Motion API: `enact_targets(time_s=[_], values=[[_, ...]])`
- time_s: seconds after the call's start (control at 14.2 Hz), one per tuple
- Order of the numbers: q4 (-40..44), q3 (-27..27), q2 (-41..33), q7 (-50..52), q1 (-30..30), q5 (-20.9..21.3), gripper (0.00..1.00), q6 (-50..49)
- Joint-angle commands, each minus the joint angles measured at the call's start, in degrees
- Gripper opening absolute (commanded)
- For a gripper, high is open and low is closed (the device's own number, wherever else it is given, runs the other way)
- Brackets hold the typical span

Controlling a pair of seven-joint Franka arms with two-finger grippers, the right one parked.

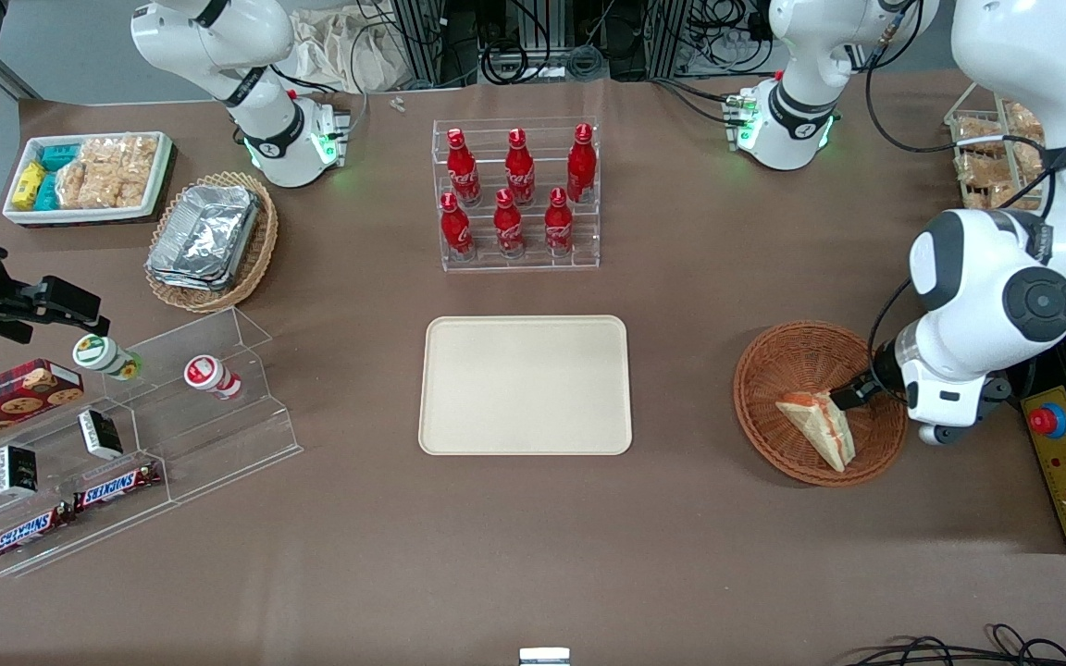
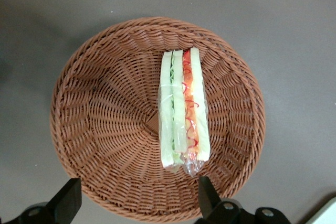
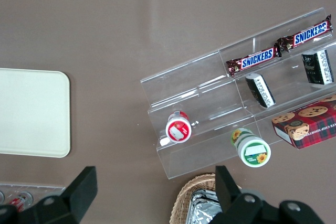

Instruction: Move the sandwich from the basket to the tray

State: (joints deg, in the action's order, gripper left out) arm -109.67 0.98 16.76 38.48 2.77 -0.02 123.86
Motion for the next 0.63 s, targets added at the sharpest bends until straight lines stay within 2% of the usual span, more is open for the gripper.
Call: enact_targets(time_s=[0.0, 0.56], values=[[-0.73, 0.33, 1.60, 1.60, 0.31, 2.65, 1.00, 2.26], [-3.80, 0.77, 5.65, 4.06, 2.15, 3.62, 1.00, 10.00]])
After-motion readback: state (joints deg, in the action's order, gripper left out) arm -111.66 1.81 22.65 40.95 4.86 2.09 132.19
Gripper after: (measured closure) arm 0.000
